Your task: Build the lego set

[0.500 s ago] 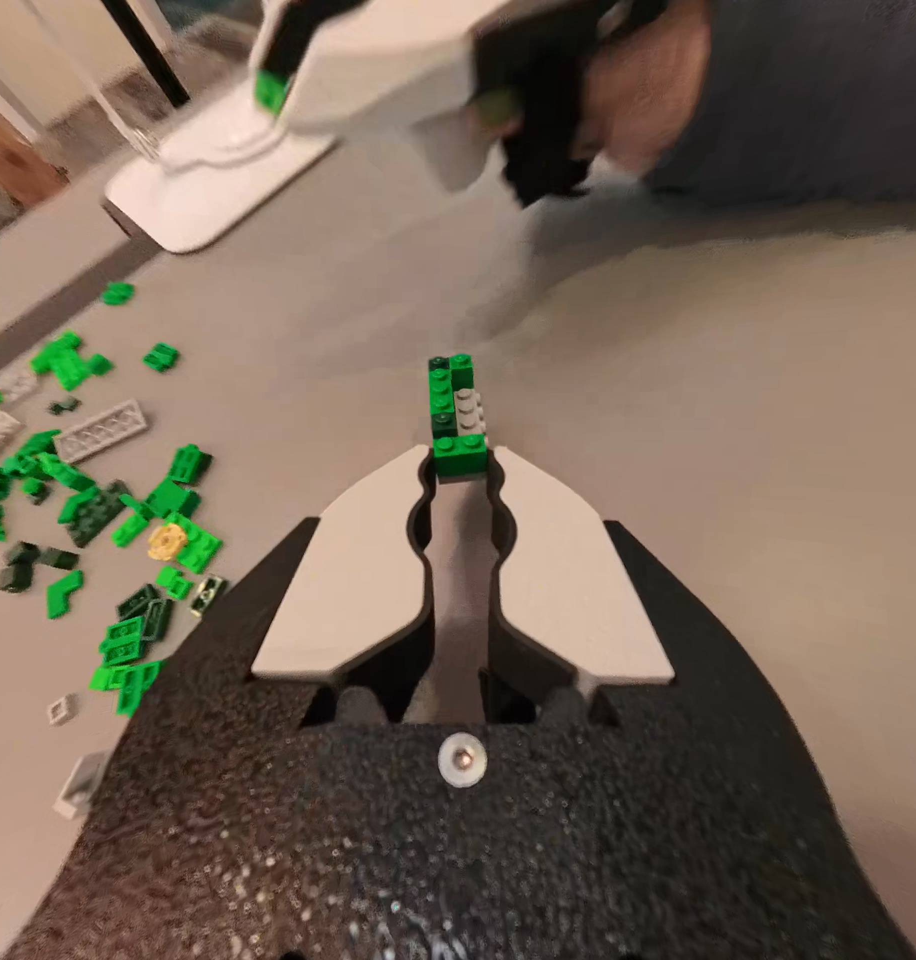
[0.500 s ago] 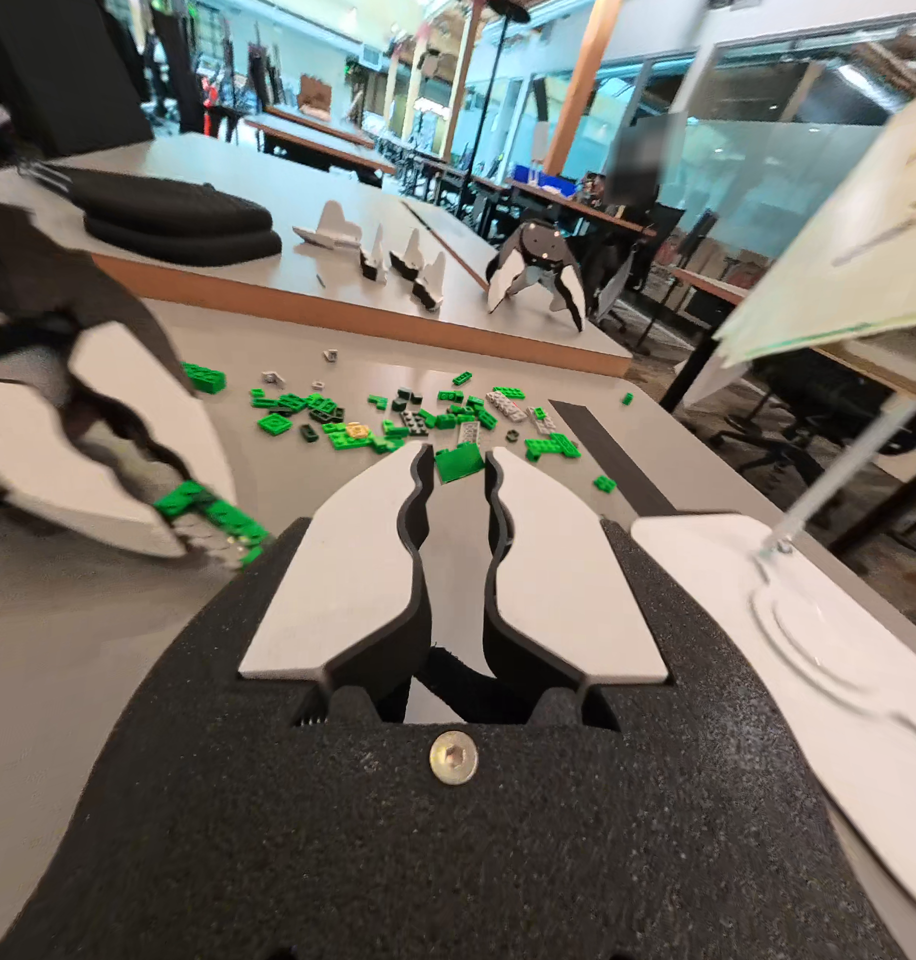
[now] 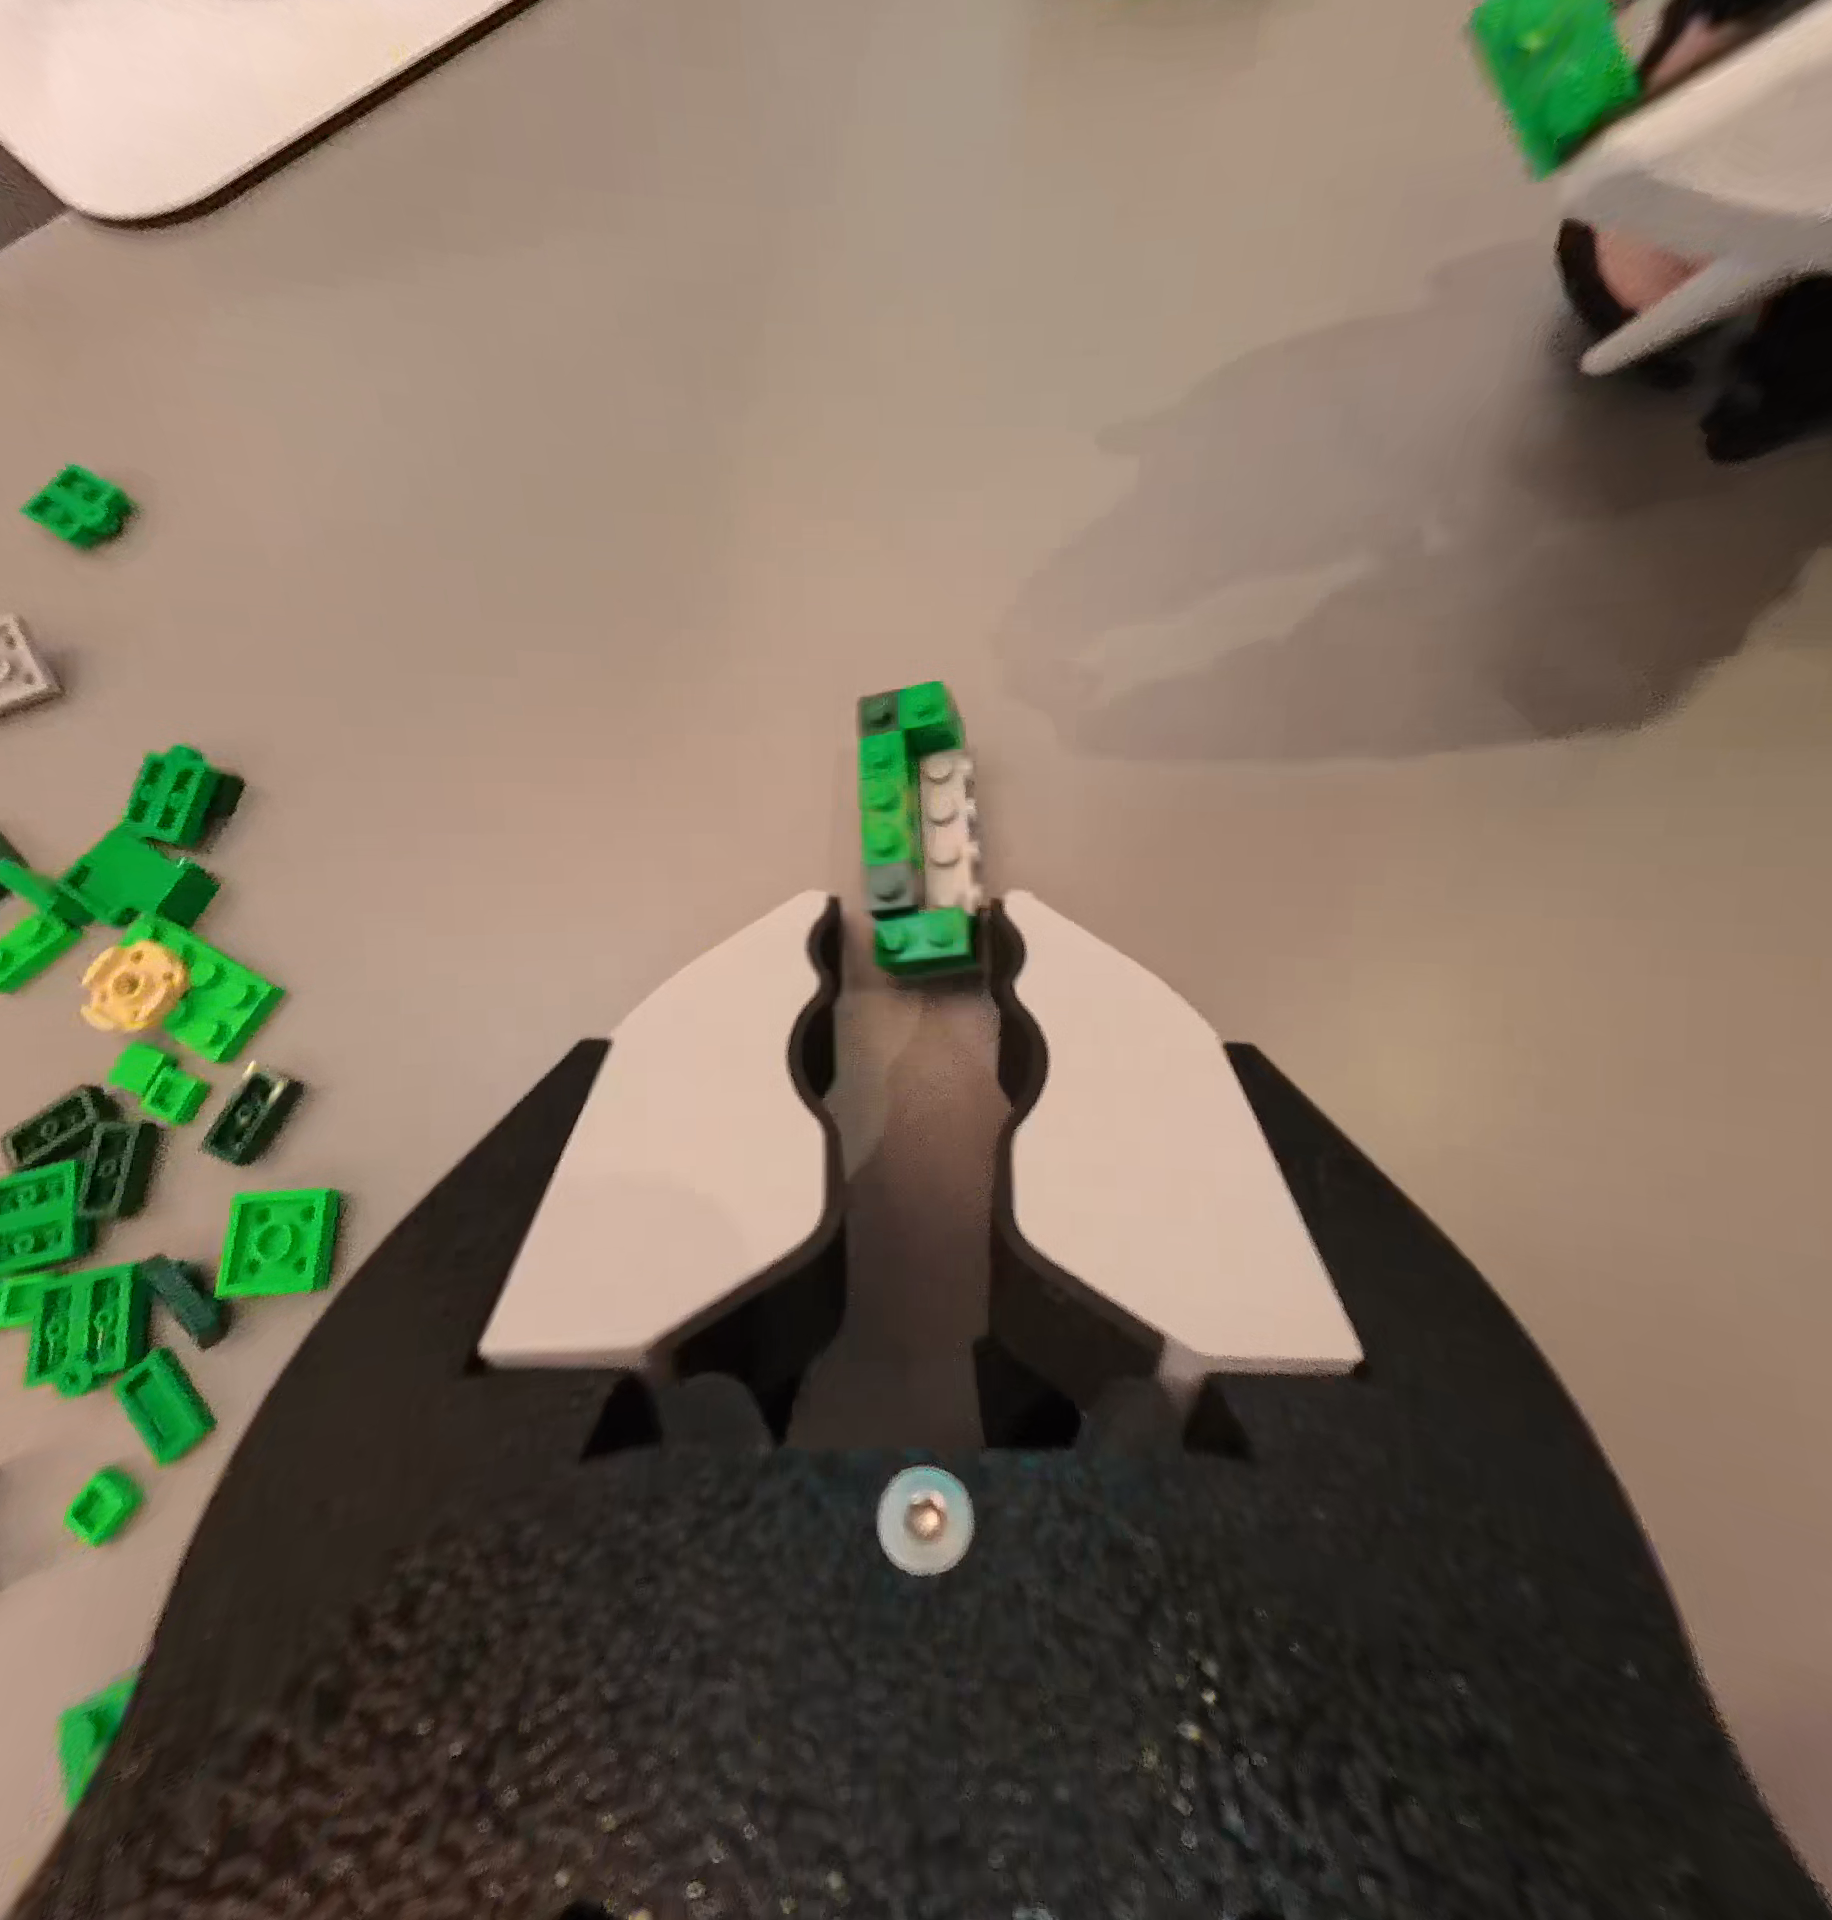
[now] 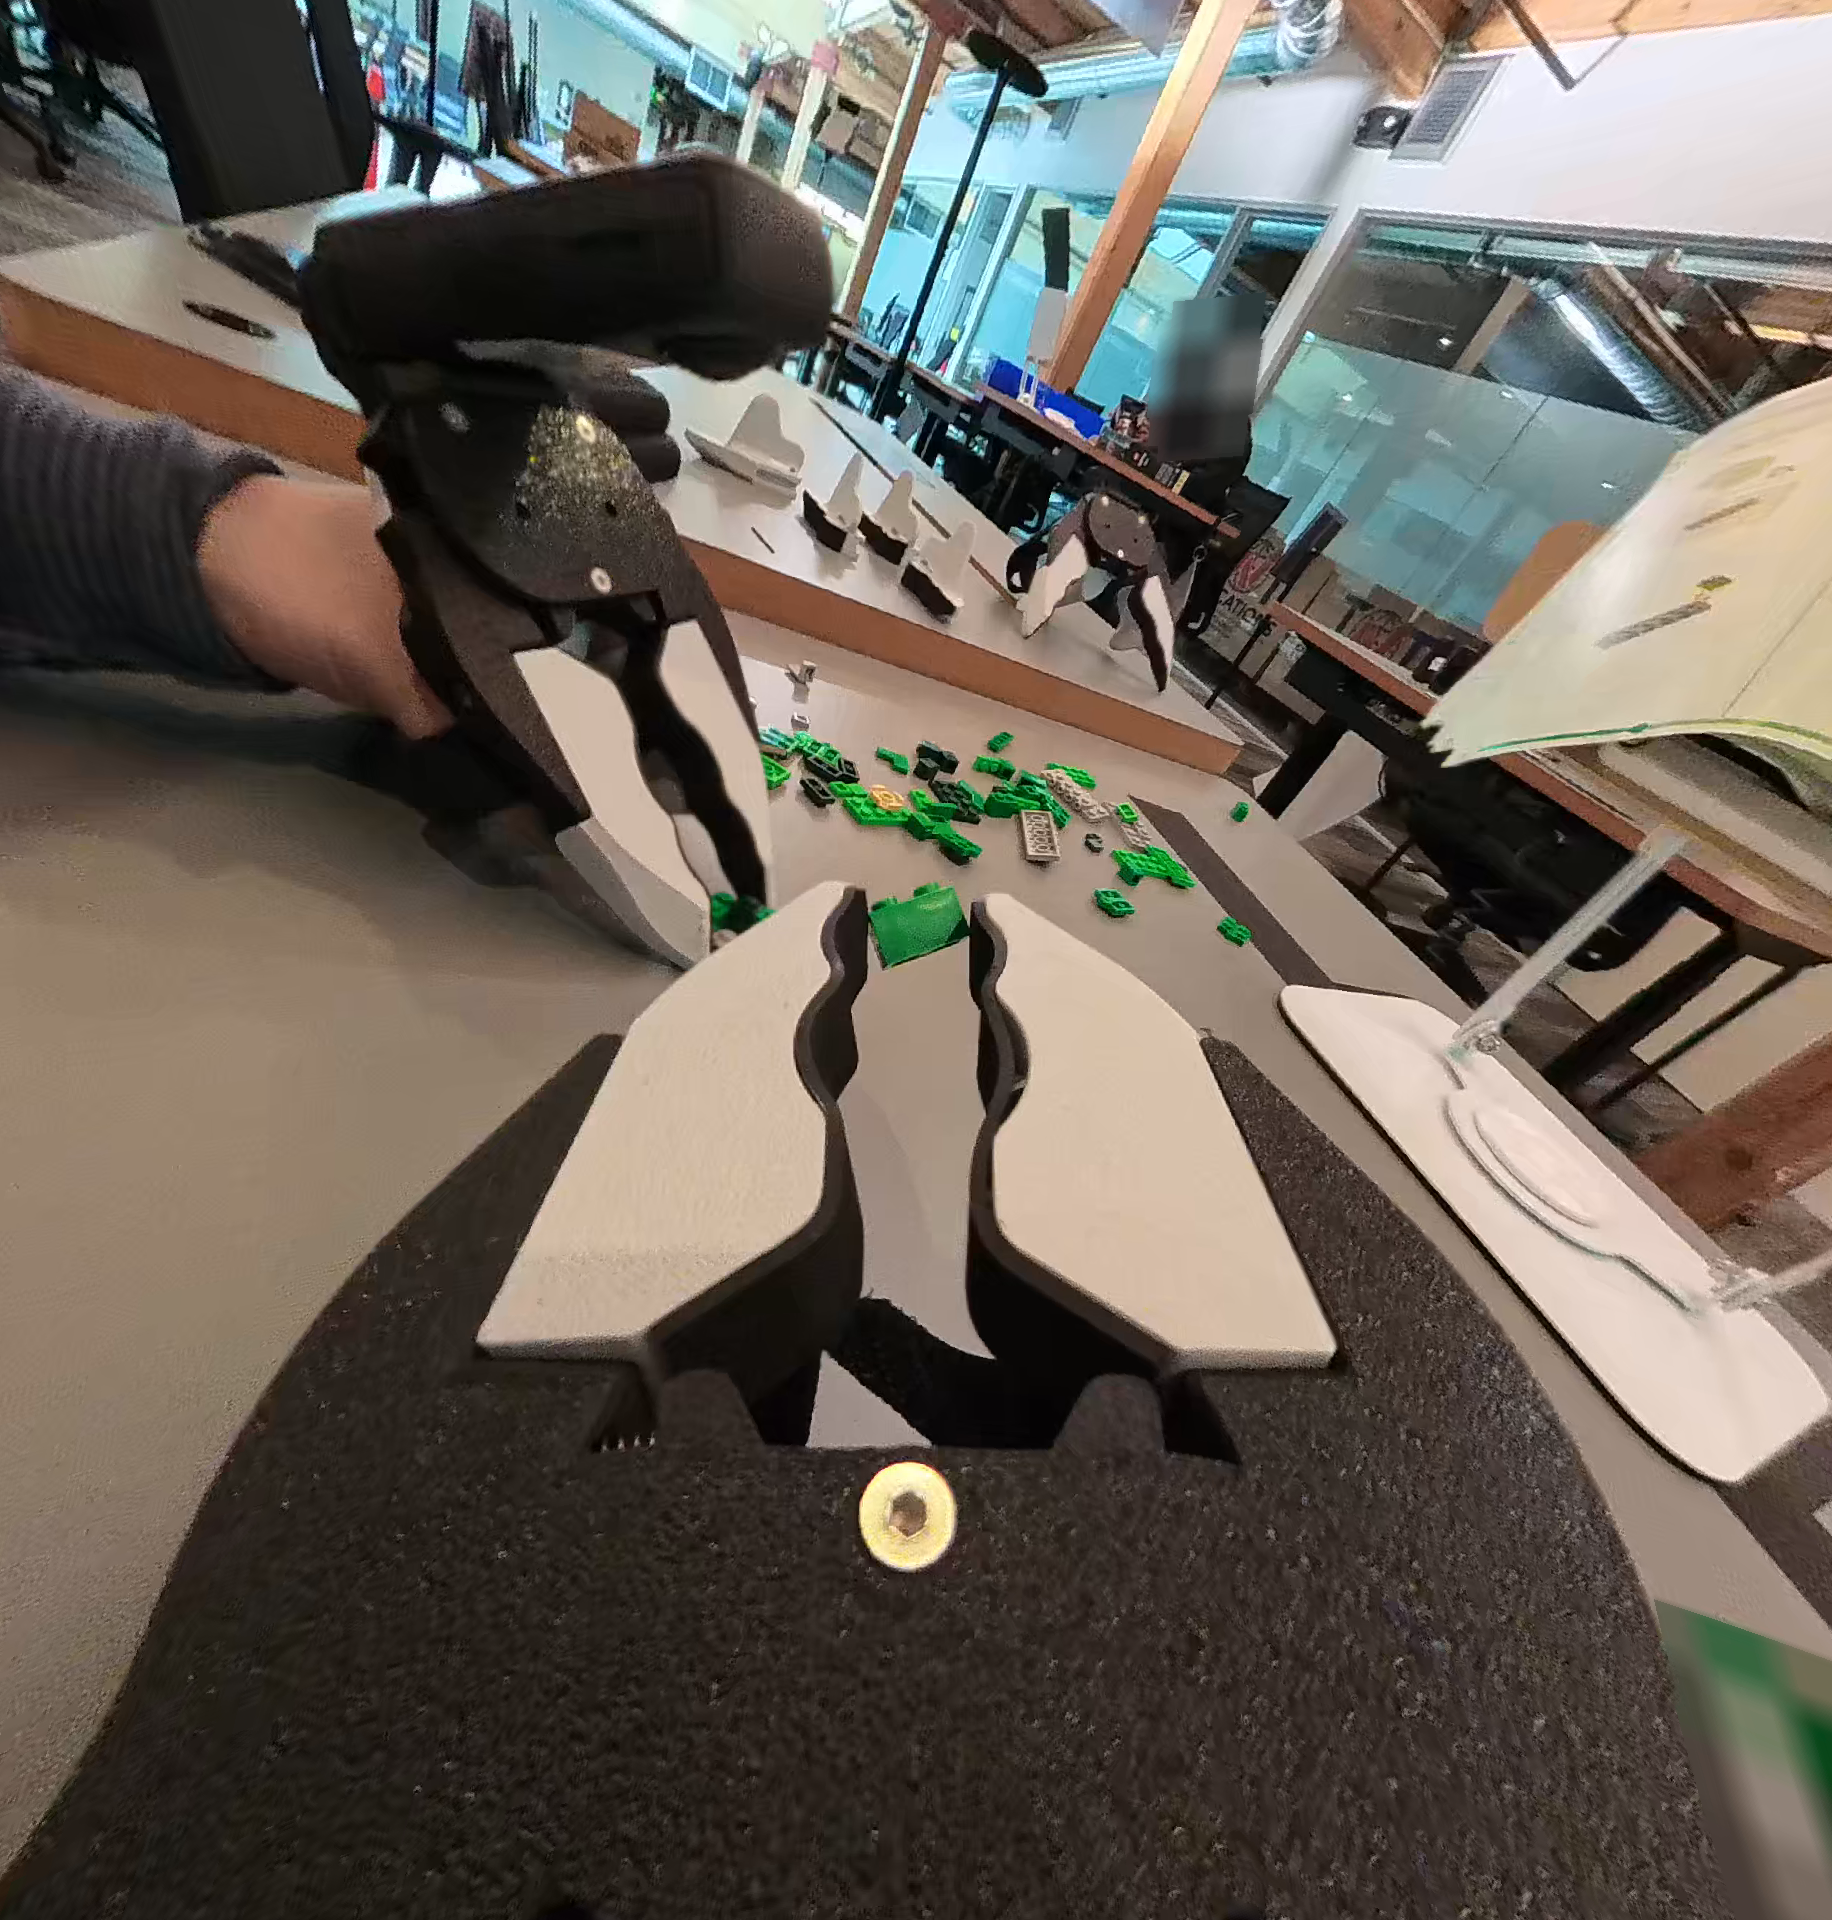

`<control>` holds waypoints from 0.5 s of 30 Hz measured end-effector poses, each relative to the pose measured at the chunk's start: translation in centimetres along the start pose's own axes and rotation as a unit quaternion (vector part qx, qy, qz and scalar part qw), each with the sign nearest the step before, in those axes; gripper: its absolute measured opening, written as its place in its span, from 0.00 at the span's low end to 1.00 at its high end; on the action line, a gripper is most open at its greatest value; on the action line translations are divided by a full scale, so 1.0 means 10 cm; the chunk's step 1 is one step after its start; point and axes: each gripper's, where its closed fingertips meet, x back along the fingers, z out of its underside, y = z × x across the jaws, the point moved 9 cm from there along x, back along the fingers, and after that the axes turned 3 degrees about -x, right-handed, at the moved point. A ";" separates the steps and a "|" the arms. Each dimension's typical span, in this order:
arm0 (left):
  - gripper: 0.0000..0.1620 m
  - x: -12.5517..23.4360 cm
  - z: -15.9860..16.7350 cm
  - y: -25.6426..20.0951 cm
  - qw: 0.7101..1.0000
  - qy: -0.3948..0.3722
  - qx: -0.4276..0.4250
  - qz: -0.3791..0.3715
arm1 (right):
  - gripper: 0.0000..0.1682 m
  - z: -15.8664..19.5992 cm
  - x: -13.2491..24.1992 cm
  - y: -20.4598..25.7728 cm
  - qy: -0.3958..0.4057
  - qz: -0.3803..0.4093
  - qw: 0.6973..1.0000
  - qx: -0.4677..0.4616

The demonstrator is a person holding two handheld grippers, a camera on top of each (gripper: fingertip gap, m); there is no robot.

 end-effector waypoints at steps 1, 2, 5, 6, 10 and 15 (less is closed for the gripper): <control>0.21 0.01 0.01 0.02 1.000 0.001 0.012 -0.007 | 0.11 0.00 -0.01 0.01 0.002 0.000 1.000 0.006; 0.26 0.03 0.03 0.03 1.000 0.003 0.025 -0.009 | 0.11 0.00 0.00 0.02 0.001 -0.001 1.000 0.013; 0.41 0.10 0.10 0.07 0.997 0.004 0.071 -0.017 | 0.11 -0.01 0.00 0.05 -0.004 0.008 0.999 0.036; 0.45 0.14 0.10 0.05 0.996 -0.004 0.092 -0.014 | 0.11 -0.02 0.00 0.06 -0.006 0.011 0.999 0.047; 0.34 0.31 -0.23 -0.28 0.963 -0.169 0.172 0.124 | 0.11 -0.06 0.02 0.14 -0.024 0.021 0.994 0.105; 0.27 0.38 -0.54 -0.45 0.936 -0.220 0.216 0.170 | 0.11 -0.13 0.09 0.23 -0.059 0.013 0.990 0.125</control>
